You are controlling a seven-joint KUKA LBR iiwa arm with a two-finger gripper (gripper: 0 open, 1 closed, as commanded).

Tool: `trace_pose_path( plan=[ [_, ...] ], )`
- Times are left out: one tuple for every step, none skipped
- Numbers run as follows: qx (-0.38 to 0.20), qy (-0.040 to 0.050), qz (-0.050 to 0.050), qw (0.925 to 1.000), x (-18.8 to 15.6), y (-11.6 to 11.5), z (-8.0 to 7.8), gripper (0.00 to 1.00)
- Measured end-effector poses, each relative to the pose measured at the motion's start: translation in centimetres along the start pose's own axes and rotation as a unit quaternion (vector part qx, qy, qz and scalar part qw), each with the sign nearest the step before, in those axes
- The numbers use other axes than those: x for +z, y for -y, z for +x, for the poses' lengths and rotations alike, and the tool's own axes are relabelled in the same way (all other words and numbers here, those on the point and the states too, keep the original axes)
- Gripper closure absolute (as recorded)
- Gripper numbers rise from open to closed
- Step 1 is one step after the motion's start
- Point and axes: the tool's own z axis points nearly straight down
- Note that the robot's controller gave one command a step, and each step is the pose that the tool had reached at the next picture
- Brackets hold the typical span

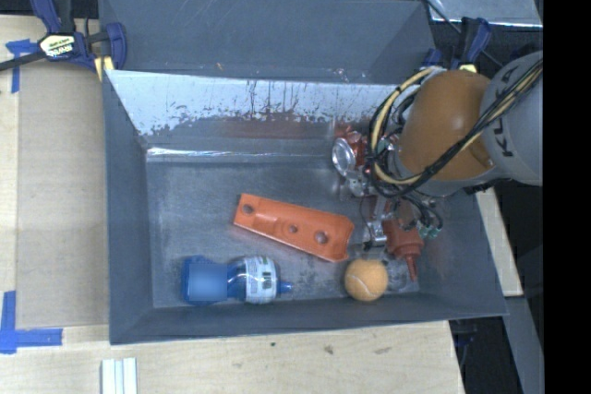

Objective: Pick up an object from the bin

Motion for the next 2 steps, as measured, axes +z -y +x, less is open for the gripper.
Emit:
trace_pose_path(
  plan=[
    [0.020,0.0051,0.001,0.9998,0.5,0.5,-1.2,0.00],
    [-0.037,-0.0001,0.000,0.9993,0.8,-6.6,-0.5,0.00]
  ],
)
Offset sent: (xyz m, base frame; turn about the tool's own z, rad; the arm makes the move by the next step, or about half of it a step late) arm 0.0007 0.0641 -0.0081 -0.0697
